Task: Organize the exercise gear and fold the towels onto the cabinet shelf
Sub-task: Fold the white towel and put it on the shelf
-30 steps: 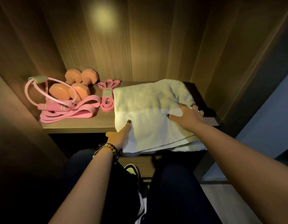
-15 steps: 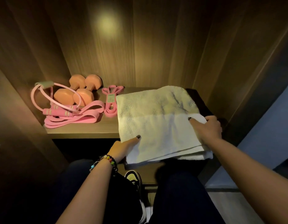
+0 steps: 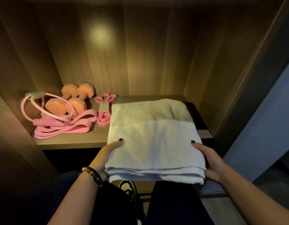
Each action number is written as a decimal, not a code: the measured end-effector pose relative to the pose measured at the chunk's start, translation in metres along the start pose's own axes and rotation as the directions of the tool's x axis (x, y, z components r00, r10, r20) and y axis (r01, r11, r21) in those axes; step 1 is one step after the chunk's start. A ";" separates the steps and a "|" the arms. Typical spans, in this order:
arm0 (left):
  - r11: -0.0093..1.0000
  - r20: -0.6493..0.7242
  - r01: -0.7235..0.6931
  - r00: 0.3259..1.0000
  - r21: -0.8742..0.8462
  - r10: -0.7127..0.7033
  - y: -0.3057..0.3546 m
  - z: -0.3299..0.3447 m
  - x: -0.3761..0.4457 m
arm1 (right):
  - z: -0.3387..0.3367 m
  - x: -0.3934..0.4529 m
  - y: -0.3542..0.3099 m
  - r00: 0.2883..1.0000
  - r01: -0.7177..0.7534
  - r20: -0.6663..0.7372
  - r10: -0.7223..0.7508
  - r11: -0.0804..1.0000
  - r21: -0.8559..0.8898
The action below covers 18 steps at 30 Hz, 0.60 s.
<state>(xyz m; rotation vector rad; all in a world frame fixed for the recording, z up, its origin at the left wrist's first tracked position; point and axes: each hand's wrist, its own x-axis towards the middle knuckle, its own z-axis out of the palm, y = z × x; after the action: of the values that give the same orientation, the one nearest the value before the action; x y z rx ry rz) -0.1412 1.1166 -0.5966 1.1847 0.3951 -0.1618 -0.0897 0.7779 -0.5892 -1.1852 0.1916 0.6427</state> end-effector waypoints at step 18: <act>0.956 -0.151 -0.210 0.972 -0.206 0.181 0.019 0.002 -0.022 | 0.049 0.023 0.020 0.955 0.141 -0.281 -0.097 0.980 0.141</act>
<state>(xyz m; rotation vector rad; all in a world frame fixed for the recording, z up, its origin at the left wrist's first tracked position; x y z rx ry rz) -0.1549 1.1197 -0.5713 1.0095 0.3966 0.1309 -0.0910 0.8348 -0.5972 -1.1176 0.3940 0.3487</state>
